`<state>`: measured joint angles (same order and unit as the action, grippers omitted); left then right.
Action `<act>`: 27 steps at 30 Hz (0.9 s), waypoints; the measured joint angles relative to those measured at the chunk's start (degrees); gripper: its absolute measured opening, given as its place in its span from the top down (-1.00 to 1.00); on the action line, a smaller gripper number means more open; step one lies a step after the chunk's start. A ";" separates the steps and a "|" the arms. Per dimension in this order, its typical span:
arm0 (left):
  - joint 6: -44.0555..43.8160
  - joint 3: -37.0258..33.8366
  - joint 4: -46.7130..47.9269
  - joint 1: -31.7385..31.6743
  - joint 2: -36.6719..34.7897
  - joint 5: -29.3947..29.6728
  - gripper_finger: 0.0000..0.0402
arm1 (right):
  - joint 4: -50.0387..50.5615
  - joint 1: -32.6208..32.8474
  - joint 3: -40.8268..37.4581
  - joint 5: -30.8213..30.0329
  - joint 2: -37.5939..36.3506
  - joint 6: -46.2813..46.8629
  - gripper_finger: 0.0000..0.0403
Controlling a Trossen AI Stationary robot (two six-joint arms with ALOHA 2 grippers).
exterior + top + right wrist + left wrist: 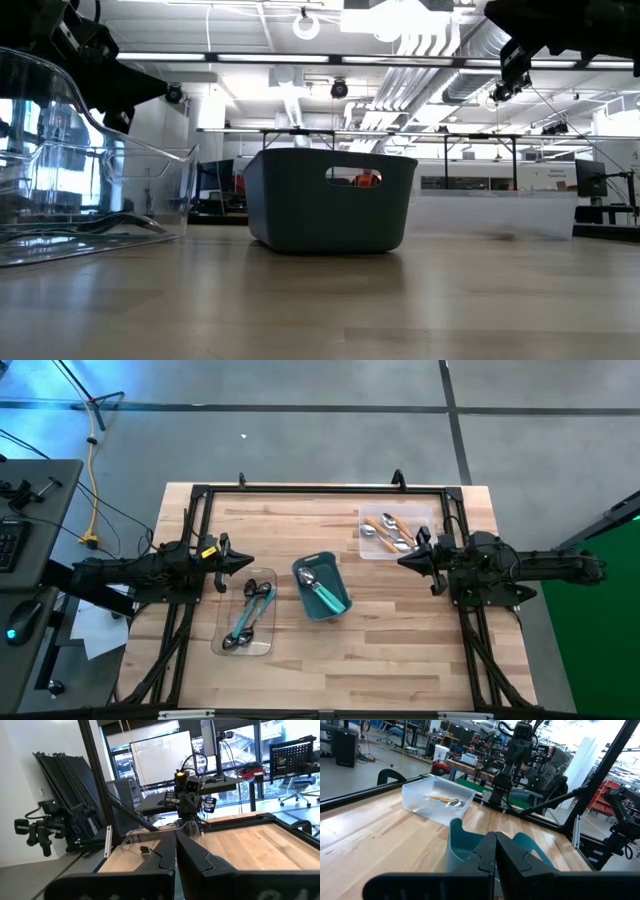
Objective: Sort silverware by color (type)
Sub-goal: Return to Home Position
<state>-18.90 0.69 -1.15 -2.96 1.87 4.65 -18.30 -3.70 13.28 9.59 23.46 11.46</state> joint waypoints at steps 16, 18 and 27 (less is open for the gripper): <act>0.00 0.00 -0.01 -0.01 0.00 0.01 1.00 | 1.48 0.00 -3.33 0.47 -6.04 -2.16 1.00; 0.00 0.00 -0.01 0.00 0.00 0.02 1.00 | -2.55 -0.01 -6.36 0.32 -6.94 -0.72 1.00; 0.00 0.00 0.00 0.00 0.01 0.02 1.00 | -7.04 -0.02 -10.58 1.11 -8.19 0.08 1.00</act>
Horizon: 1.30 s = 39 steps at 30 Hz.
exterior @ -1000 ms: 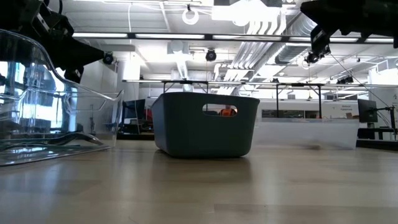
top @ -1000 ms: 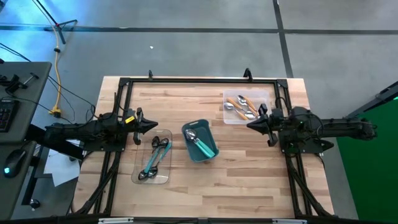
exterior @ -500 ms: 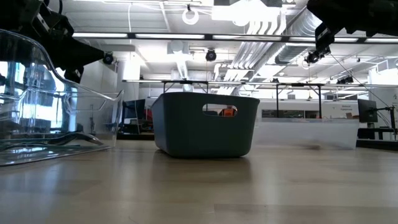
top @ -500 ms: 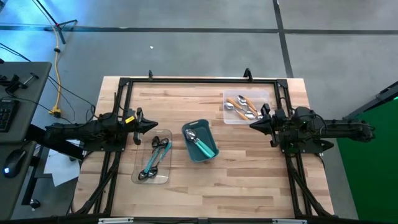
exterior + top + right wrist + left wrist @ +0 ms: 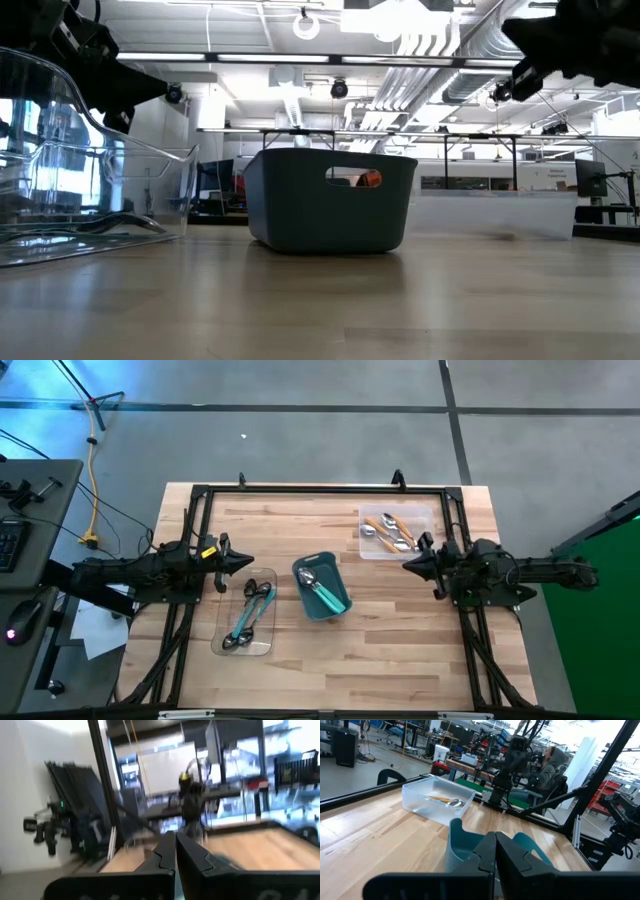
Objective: Sort silverware by color (type)
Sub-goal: Return to Home Position
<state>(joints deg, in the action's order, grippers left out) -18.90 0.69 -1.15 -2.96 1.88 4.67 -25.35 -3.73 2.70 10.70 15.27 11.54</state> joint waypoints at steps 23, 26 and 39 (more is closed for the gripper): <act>0.00 0.09 -0.06 -0.02 0.17 0.04 1.00 | 23.90 0.00 -2.12 -7.19 -15.14 -1.52 1.00; 0.00 0.09 0.08 -0.01 0.23 0.04 1.00 | 23.96 0.00 -2.12 -7.23 -14.88 -2.00 1.00; 0.00 0.09 -0.02 -0.02 0.23 0.04 1.00 | 23.99 0.00 -2.14 -7.28 -14.81 -5.13 1.00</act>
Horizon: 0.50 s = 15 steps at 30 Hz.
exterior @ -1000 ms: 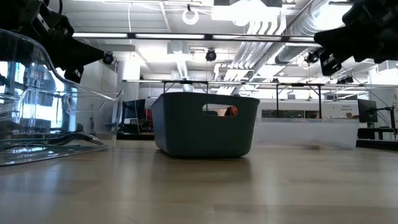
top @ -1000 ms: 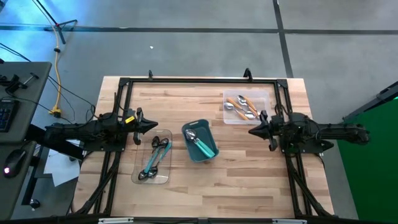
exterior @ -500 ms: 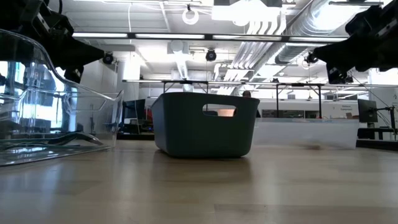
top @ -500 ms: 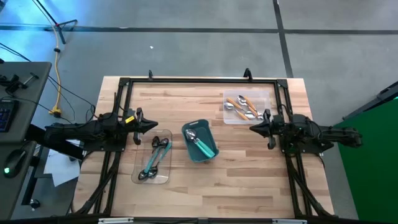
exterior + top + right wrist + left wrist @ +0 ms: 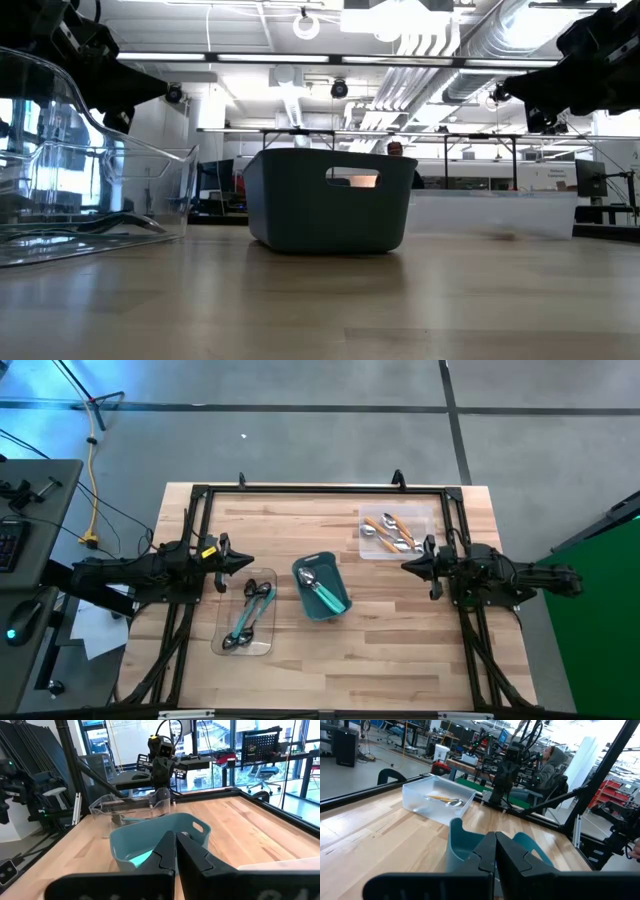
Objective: Sort silverware by color (type)
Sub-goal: Return to Home Position
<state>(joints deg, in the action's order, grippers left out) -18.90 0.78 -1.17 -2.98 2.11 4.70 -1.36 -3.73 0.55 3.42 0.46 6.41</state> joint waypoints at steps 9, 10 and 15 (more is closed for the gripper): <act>0.00 -0.04 0.00 0.00 0.00 -0.03 1.00 | 0.09 0.00 -0.03 0.00 0.71 0.62 1.00; 0.00 -0.04 0.00 0.01 0.00 -0.04 1.00 | 0.08 0.00 -0.04 0.00 0.71 0.62 1.00; 0.00 -0.04 0.00 0.02 0.00 -0.04 1.00 | 0.08 0.00 -0.04 0.00 0.71 0.62 1.00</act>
